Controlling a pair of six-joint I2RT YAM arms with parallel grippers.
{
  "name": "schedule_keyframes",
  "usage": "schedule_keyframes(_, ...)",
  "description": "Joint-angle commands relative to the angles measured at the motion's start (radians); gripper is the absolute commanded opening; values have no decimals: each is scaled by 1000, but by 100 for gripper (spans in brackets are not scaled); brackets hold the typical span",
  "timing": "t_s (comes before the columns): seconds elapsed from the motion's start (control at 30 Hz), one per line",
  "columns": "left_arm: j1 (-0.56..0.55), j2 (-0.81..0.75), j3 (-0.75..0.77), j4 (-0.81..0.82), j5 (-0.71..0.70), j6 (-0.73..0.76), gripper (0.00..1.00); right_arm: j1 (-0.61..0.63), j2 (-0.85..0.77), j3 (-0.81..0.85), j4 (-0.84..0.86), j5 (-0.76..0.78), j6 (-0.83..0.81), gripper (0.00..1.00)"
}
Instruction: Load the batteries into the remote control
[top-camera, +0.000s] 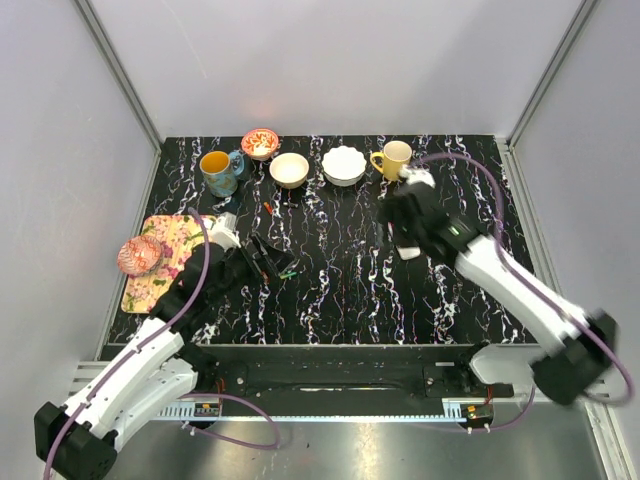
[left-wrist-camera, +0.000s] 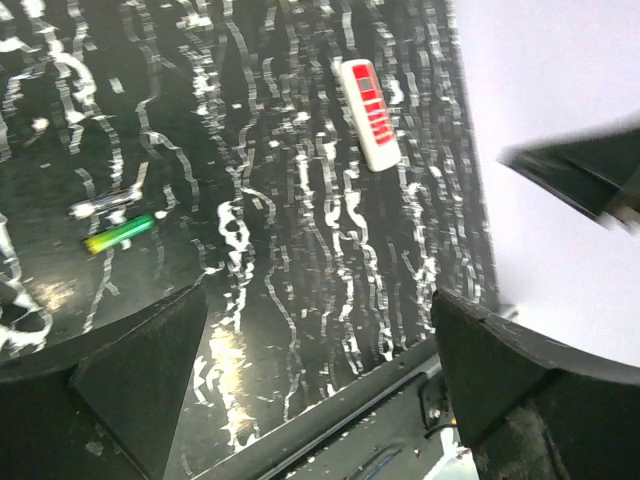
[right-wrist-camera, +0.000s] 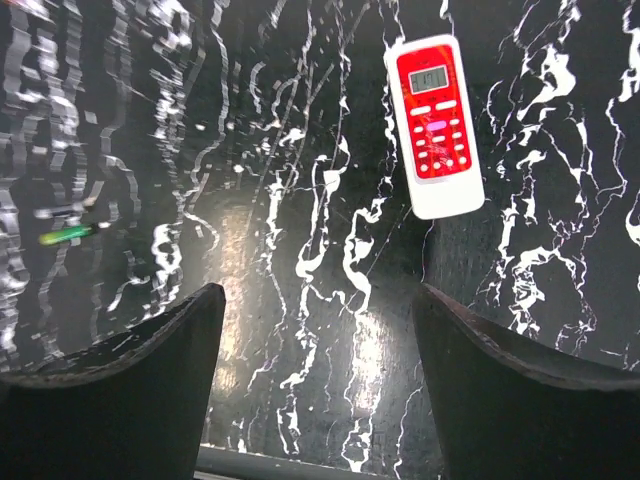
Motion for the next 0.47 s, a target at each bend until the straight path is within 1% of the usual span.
schedule_keyframes(0.0, 1, 63, 109, -168, -161, 58, 99, -2, -333, -303, 192, 0, 49, 81)
schedule_keyframes(0.03, 1, 72, 114, -178, -164, 60, 99, -2, -388, -413, 214, 3, 66, 81)
schedule_keyframes(0.07, 3, 80, 128, -200, -215, 66, 99, -2, -437, -463, 234, 3, 77, 81)
schedule_keyframes(0.1, 3, 94, 135, -208, -233, 69, 99, -2, -527, -507, 264, -3, 101, 81)
schedule_keyframes(0.13, 3, 100, 143, -217, -247, 72, 99, -2, -569, -581, 277, -8, 116, 81)
schedule_keyframes(0.2, 4, 109, 160, -231, -279, 87, 99, -2, -673, -636, 310, -29, 138, 82)
schedule_keyframes(0.23, 4, 112, 163, -232, -283, 92, 99, -2, -699, -672, 317, -35, 143, 82)
schedule_keyframes(0.3, 4, 121, 166, -229, -288, 101, 99, -2, -753, -686, 336, -47, 147, 83)
schedule_keyframes(0.37, 3, 131, 163, -220, -277, 95, 99, -2, -767, -686, 344, -40, 146, 86)
schedule_keyframes(0.4, 3, 140, 163, -218, -271, 97, 99, -2, -769, -684, 352, -38, 152, 88)
schedule_keyframes(0.43, 4, 141, 163, -217, -267, 98, 99, -2, -769, -678, 358, -38, 153, 99)
